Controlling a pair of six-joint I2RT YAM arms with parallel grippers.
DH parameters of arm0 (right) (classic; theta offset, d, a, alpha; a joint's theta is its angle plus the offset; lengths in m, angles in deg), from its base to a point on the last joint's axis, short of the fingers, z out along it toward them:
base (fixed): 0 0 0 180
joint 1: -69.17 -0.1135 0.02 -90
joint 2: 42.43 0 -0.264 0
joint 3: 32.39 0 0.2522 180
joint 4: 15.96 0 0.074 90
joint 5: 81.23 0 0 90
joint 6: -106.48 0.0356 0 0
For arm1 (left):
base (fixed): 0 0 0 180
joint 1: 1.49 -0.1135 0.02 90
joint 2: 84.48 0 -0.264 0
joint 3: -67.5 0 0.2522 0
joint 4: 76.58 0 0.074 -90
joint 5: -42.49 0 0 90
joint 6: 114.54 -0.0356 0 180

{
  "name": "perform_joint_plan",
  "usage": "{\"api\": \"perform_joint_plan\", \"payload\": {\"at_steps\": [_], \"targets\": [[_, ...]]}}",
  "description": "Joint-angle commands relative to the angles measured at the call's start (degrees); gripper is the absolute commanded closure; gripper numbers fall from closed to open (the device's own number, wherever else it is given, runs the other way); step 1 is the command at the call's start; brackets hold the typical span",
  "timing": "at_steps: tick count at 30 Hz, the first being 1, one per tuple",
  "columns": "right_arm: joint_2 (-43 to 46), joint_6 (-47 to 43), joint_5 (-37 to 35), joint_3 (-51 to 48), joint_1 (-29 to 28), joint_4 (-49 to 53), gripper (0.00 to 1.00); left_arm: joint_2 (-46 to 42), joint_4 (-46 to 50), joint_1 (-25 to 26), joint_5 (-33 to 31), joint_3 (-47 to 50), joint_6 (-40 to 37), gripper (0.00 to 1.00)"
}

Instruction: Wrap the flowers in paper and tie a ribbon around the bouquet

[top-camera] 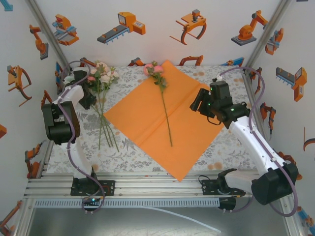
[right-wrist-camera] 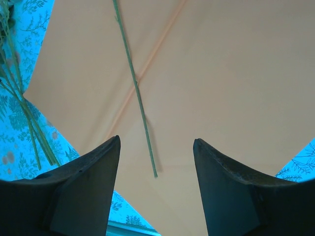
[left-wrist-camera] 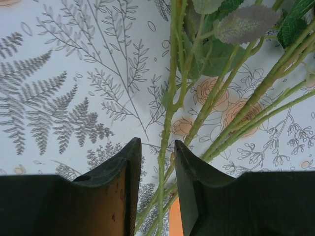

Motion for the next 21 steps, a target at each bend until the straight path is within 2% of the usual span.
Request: {"api": "perform_joint_plan", "payload": {"at_steps": [1, 5, 10, 14, 17, 21], "targets": [[-0.65, -0.53, -0.10, 1.77, 0.32, 0.66, 0.44, 2.16, -1.14, 0.28, 1.64, -1.52, 0.77, 0.64], [-0.70, -0.45, -0.10, 2.09, 0.32, 0.99, 0.44, 3.18, -0.62, 0.22, 1.96, -1.86, 0.55, 0.70], [-1.09, -1.23, 1.54, 3.32, 0.32, 0.95, 0.44, 2.28, 0.52, 0.16, 1.87, -2.16, -0.48, 0.86], [-1.62, -4.32, 10.03, 4.99, 0.30, -2.82, 0.44, -1.24, 2.12, 0.21, 0.33, -2.74, -3.69, 0.92], [-1.03, -5.29, 18.70, 4.07, 0.20, -9.42, 0.44, -4.49, 2.81, 0.21, -0.77, -2.94, -6.55, 0.93], [-0.42, -4.93, 25.71, 2.37, 0.12, -17.02, 0.44, -8.79, 3.07, 0.29, 0.42, -3.29, -10.20, 0.96]]}}
